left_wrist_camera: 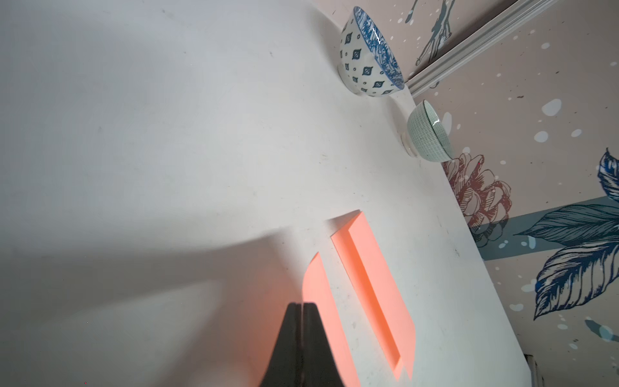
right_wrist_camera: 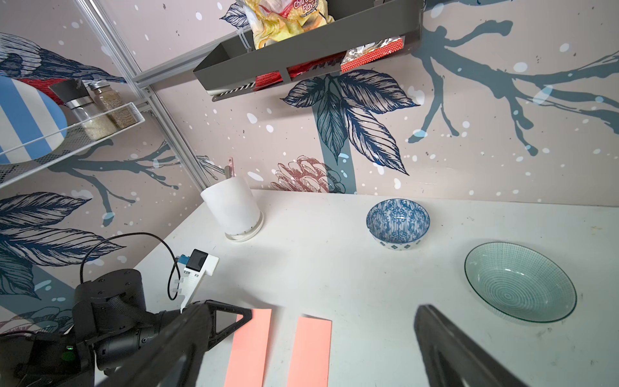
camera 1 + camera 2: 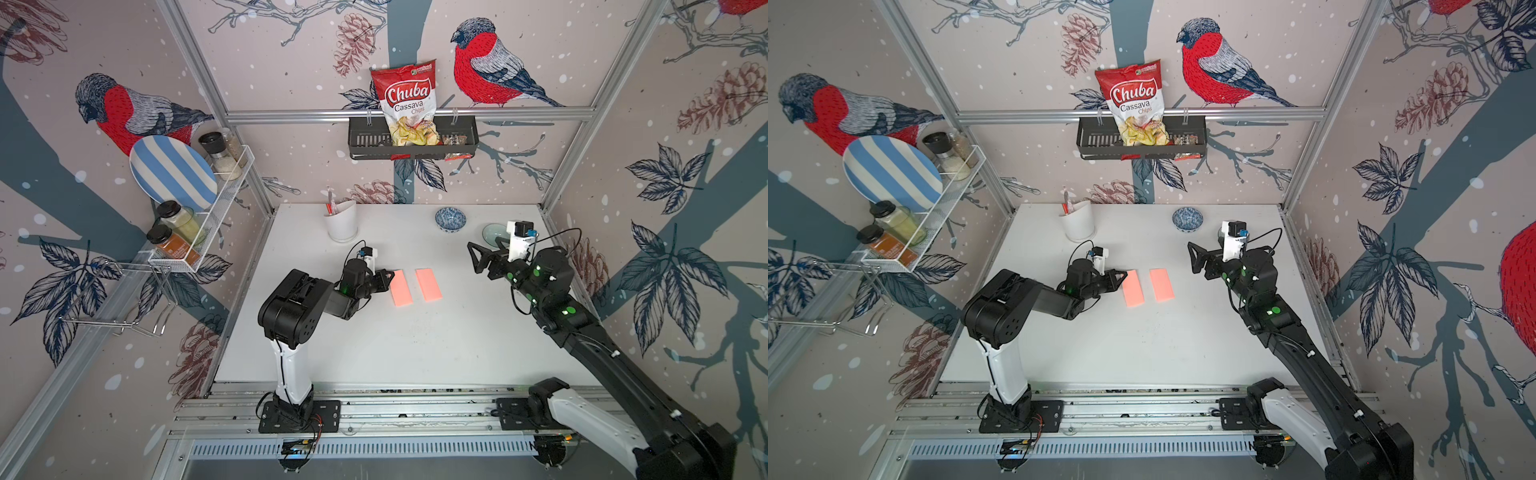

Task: Fold the square paper along the opposite sides
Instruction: Place the paper at the center of the board.

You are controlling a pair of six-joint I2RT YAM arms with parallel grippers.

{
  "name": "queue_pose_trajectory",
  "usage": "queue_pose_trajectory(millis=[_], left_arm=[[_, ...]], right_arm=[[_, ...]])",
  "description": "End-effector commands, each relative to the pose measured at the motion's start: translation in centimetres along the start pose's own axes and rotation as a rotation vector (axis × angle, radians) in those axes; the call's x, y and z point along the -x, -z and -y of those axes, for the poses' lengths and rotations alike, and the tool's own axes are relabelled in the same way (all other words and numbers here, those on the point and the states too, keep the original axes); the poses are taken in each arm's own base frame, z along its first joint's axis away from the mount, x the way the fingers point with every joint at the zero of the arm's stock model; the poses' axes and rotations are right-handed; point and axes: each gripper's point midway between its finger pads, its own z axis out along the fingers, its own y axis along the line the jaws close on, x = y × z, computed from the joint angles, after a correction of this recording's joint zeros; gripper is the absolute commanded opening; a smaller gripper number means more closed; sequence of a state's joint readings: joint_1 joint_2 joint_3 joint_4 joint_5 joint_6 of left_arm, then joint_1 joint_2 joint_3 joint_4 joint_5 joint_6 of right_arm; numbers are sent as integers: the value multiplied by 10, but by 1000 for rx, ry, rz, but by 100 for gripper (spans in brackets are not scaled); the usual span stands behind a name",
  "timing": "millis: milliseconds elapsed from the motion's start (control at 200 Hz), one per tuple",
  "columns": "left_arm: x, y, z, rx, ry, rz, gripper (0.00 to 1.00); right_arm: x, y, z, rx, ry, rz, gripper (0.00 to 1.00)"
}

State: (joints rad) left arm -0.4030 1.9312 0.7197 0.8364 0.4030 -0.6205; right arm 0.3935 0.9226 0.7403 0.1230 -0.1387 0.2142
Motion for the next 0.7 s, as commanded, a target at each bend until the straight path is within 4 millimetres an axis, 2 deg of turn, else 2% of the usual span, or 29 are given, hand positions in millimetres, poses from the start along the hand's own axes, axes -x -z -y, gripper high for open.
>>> queue_pose_trajectory(millis=[0,90,180,185,200,245,255,480,620,695], left_arm=[[-4,0,-15,73,-18,-14,18],[-4,1,-21,108,-19,-17,29],[-5,2,-28,147,-19,-20,50],[-5,2,-28,150,-19,-20,52],[-5,2,-28,153,-19,-21,67],[-4,3,-31,169,-21,-21,95],[-5,3,-32,174,-21,-23,97],[6,10,-49,328,-51,-18,98],[24,21,-57,447,-104,11,98],[43,30,-50,471,-141,67,98]], right_arm=[[9,1,-2,7,1,35,100],[9,2,-3,9,3,36,100],[10,3,-3,11,4,40,100],[10,3,-3,12,4,40,100],[10,3,-3,12,4,40,99],[10,4,-3,11,5,40,100],[10,3,-3,11,4,40,100],[10,4,-3,8,4,41,100],[10,3,-2,4,3,38,100],[10,2,0,-7,4,39,100]])
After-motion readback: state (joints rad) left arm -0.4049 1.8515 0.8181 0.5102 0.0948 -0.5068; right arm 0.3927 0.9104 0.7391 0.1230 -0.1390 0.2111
